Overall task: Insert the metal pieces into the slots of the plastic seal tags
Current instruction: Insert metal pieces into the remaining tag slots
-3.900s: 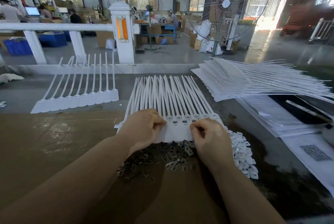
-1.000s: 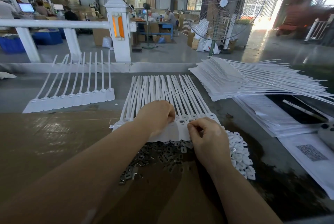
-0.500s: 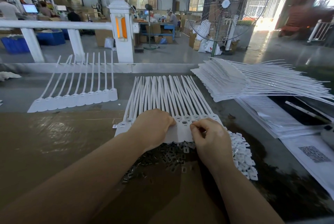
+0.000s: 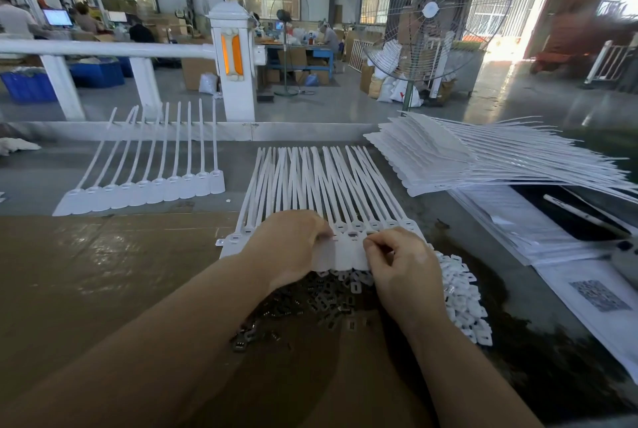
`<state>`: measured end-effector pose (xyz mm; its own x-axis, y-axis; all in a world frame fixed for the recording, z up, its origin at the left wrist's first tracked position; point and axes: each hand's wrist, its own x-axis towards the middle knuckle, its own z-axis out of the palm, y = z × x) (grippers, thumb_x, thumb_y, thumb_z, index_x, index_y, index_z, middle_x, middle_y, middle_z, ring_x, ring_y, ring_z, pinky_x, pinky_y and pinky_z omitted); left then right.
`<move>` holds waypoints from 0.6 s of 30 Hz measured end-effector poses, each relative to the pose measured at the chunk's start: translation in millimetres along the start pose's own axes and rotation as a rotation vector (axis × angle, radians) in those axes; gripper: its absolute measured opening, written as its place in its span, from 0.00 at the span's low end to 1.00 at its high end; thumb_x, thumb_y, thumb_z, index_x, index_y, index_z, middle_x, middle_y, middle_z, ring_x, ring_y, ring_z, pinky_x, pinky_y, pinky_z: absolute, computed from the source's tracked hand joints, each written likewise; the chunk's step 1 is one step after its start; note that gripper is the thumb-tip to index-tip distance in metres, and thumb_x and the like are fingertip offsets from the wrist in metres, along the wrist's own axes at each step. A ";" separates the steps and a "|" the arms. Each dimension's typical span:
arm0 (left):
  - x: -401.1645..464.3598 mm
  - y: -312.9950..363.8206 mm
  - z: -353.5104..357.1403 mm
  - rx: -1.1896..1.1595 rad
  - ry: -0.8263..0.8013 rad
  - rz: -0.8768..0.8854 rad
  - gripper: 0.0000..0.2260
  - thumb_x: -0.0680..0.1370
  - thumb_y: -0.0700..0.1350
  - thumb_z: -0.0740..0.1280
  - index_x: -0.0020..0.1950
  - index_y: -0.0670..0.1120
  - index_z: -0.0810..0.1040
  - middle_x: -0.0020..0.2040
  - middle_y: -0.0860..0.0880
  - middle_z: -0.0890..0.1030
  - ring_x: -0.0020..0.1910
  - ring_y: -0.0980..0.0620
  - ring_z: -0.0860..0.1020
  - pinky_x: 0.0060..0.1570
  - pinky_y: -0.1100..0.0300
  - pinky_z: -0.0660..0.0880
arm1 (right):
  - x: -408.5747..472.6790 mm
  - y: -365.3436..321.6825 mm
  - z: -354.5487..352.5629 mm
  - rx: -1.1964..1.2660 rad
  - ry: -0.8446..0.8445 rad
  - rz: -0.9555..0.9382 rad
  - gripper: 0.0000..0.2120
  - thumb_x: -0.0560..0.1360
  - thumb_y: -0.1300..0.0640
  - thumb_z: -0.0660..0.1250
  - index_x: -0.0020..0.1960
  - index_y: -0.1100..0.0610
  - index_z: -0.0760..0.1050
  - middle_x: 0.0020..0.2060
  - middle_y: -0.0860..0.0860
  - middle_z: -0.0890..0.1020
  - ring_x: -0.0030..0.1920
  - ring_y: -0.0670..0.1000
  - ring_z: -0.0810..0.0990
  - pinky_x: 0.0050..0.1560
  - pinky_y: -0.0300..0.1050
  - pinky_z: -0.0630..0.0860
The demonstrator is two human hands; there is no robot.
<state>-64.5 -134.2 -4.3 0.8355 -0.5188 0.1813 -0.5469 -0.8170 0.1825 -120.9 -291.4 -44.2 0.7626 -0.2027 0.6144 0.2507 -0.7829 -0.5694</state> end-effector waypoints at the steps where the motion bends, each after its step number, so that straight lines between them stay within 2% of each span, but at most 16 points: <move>1: -1.9 -2.1 -2.3 -0.085 0.014 -0.030 0.16 0.79 0.39 0.60 0.64 0.51 0.76 0.62 0.54 0.76 0.60 0.54 0.74 0.63 0.59 0.69 | -0.2 0.3 0.0 -0.004 0.003 -0.001 0.03 0.72 0.63 0.69 0.41 0.60 0.80 0.38 0.50 0.81 0.41 0.49 0.76 0.44 0.46 0.74; 6: -14.4 -23.1 -6.2 -0.340 0.277 -0.198 0.09 0.79 0.46 0.64 0.56 0.50 0.81 0.50 0.56 0.79 0.43 0.62 0.75 0.47 0.68 0.71 | -0.1 1.3 1.1 -0.012 -0.005 0.001 0.03 0.72 0.63 0.69 0.40 0.60 0.80 0.38 0.49 0.81 0.42 0.50 0.76 0.45 0.46 0.74; 8: -19.1 -32.5 -5.1 -0.405 0.411 -0.298 0.08 0.78 0.47 0.65 0.53 0.49 0.82 0.46 0.55 0.80 0.41 0.62 0.75 0.42 0.67 0.70 | -0.2 1.1 1.1 -0.021 -0.009 -0.005 0.03 0.72 0.62 0.69 0.41 0.60 0.80 0.38 0.49 0.81 0.42 0.50 0.76 0.45 0.47 0.74; 11: -24.9 -42.2 -1.1 -0.476 0.546 -0.397 0.07 0.78 0.48 0.66 0.50 0.49 0.82 0.39 0.58 0.79 0.38 0.63 0.74 0.36 0.70 0.67 | -0.5 1.0 0.6 -0.029 -0.002 -0.014 0.03 0.72 0.62 0.69 0.40 0.59 0.80 0.38 0.49 0.80 0.41 0.50 0.76 0.44 0.47 0.75; 13: -27.8 -45.5 2.1 -0.531 0.591 -0.444 0.06 0.77 0.48 0.66 0.49 0.49 0.81 0.37 0.60 0.77 0.37 0.63 0.74 0.34 0.69 0.67 | -0.6 0.7 0.8 -0.030 -0.003 -0.022 0.02 0.72 0.63 0.69 0.40 0.60 0.80 0.37 0.49 0.80 0.41 0.50 0.76 0.44 0.47 0.75; 18: -36.7 -52.7 9.8 -0.601 0.631 -0.493 0.02 0.77 0.49 0.67 0.46 0.53 0.80 0.37 0.59 0.78 0.39 0.62 0.75 0.36 0.68 0.67 | -0.8 -0.3 0.5 -0.034 0.007 -0.054 0.03 0.71 0.65 0.69 0.39 0.60 0.80 0.36 0.50 0.80 0.40 0.50 0.76 0.42 0.48 0.76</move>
<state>-65.8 -74.6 -30.1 0.8904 0.2144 0.4016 -0.2290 -0.5515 0.8021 -121.3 -290.7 -44.8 0.7441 -0.1634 0.6478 0.2712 -0.8123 -0.5164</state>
